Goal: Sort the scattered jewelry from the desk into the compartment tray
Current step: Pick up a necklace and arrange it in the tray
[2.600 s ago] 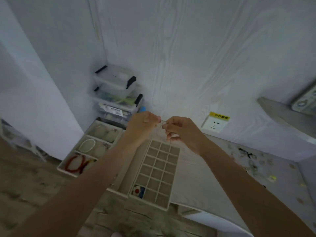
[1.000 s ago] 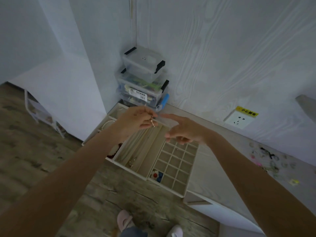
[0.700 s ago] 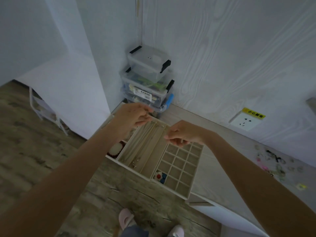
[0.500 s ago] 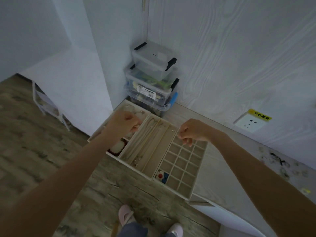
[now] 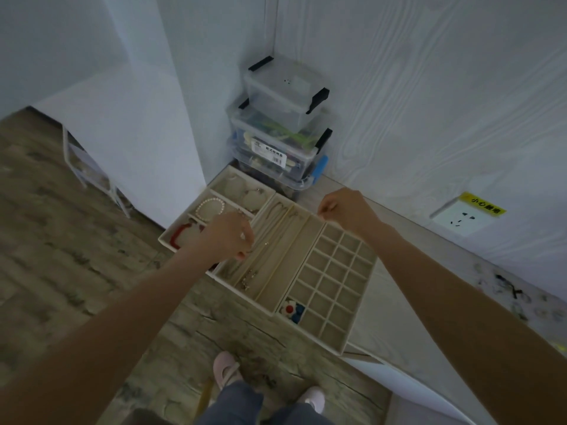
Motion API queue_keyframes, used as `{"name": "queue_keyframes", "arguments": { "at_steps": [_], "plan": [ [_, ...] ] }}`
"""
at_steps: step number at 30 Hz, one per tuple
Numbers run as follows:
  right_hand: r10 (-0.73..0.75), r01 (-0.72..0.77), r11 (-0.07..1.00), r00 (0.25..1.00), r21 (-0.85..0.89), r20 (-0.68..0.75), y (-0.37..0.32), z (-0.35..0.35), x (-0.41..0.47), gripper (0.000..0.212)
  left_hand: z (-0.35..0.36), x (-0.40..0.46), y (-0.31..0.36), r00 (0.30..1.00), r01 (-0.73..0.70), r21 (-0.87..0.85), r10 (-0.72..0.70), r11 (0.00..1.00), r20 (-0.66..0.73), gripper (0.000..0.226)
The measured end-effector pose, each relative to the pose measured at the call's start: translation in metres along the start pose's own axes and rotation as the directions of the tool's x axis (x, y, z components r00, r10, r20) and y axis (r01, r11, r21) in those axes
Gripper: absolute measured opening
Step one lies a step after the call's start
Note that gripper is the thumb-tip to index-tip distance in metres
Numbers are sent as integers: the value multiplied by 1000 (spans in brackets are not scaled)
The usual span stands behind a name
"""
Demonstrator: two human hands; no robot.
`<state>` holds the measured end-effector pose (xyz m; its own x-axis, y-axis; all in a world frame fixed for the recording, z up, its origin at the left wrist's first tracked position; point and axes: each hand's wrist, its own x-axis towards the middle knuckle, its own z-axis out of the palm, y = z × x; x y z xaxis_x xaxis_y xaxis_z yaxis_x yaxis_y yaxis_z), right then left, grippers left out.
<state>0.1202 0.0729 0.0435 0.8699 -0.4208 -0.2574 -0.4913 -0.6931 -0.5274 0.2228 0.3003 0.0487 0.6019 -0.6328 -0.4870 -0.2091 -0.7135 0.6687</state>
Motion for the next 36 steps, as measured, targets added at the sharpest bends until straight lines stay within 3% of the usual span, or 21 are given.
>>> {"name": "queue_keyframes", "arguments": {
  "at_steps": [4,9,12,16,18,21,27,33,36],
  "plan": [
    [-58,57,998,998,-24,-36,-4,8,8,7,5,-1,0,999,30,43,-31,999,15,10],
    [-111,121,986,989,110,-96,2,16,11,10,2,0,-7,997,59,75,-62,995,35,4],
    [82,-73,956,996,284,-22,1,14,8,10,4,-7,-8,992,100,40,-103,994,77,3],
    [237,-274,794,962,543,139,-5,14,6,6,8,-3,-16,990,99,69,-105,993,97,12],
    [267,-297,776,954,556,138,-9,13,8,8,10,3,-17,986,99,167,-120,981,120,5],
    [296,-339,768,940,543,168,-13,14,15,16,13,7,-13,969,91,301,-154,949,195,16],
    [323,-371,799,929,473,182,-13,17,19,27,14,9,-15,954,72,381,-175,922,242,14],
    [319,-401,736,916,546,243,-16,22,25,14,21,3,-24,980,13,311,-74,950,184,2],
    [300,-358,770,934,529,196,-13,24,29,16,24,2,-28,993,-5,287,-29,958,115,12]
  ]
}}
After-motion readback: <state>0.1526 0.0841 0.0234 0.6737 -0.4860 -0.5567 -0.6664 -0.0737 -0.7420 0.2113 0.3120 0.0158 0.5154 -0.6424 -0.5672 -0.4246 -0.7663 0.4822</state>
